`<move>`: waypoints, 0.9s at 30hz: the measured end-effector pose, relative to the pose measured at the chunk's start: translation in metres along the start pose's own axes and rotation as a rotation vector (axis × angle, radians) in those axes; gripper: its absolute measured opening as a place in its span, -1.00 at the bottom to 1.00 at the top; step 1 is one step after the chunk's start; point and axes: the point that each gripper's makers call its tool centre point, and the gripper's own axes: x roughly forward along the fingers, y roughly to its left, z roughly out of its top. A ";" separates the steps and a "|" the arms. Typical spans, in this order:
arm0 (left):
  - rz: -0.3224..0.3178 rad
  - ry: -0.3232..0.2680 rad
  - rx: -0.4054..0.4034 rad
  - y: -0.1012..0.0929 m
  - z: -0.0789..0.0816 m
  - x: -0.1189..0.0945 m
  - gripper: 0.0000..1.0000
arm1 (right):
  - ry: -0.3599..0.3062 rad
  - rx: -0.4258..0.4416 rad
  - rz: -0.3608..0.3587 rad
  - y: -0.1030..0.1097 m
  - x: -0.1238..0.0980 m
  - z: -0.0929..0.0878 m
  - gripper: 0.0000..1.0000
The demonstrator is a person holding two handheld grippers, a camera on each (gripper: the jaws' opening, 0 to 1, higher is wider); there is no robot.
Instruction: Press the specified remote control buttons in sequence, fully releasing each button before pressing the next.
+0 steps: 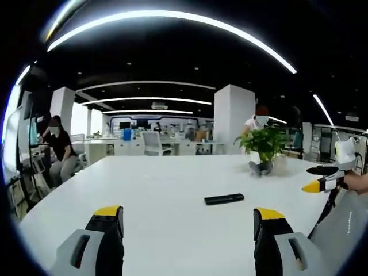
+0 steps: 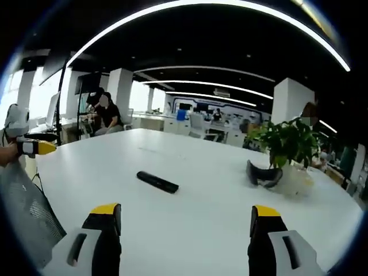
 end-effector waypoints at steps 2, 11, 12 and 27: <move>0.001 -0.005 0.000 0.001 0.001 0.000 0.96 | 0.004 0.003 -0.001 0.000 0.000 0.000 0.85; -0.001 0.022 0.016 0.000 -0.005 0.001 0.95 | -0.002 0.028 0.009 0.004 -0.002 0.004 0.84; 0.002 0.020 0.014 0.000 -0.005 0.001 0.95 | -0.003 0.031 0.012 0.005 -0.002 0.004 0.84; -0.009 0.073 0.024 -0.002 -0.014 0.001 0.94 | -0.034 0.013 0.047 0.014 -0.004 0.013 0.84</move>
